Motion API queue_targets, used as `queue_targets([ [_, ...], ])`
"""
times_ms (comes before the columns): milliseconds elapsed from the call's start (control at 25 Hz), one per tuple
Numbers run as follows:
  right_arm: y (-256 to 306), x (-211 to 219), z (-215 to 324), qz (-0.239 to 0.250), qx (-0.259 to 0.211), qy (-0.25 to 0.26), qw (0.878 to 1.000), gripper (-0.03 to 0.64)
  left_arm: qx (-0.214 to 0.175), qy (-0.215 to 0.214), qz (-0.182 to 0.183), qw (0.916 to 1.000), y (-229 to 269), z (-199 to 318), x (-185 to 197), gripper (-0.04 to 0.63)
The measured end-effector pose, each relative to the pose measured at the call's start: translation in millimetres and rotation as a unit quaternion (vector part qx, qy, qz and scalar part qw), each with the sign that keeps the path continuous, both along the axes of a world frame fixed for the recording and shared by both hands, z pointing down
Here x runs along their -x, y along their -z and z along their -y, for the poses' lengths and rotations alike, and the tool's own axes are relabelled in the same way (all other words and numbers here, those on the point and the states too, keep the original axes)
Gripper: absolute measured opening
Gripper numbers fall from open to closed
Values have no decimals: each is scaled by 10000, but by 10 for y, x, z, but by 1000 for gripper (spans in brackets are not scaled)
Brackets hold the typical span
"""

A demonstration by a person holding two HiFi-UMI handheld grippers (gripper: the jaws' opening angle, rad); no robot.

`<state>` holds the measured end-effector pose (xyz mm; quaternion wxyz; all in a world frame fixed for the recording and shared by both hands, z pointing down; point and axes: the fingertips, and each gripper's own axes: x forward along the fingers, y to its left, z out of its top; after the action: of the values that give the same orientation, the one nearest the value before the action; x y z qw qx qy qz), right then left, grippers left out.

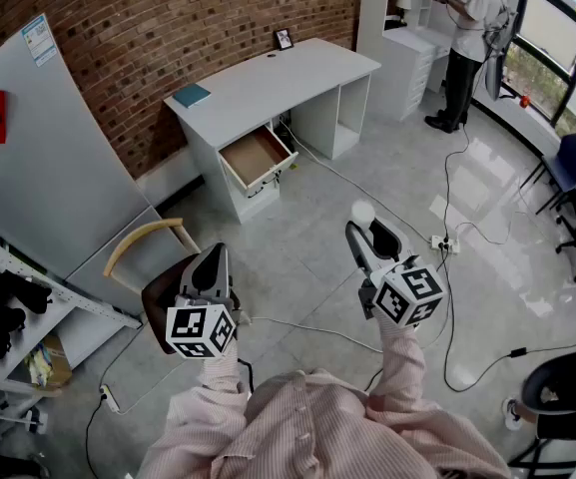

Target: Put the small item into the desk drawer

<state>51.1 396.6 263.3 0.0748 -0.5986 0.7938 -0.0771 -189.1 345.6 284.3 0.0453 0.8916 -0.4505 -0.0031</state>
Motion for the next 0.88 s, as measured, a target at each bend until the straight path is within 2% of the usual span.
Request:
queue_targets([
  [400,-100,-151,121,43,49,94,9999,164,65,66,33,10000,-79,105,-167,-2],
  [880,-351,-487,278,36,229,321,9992,164,201,178,86,9996,-273,150,-608,-2],
])
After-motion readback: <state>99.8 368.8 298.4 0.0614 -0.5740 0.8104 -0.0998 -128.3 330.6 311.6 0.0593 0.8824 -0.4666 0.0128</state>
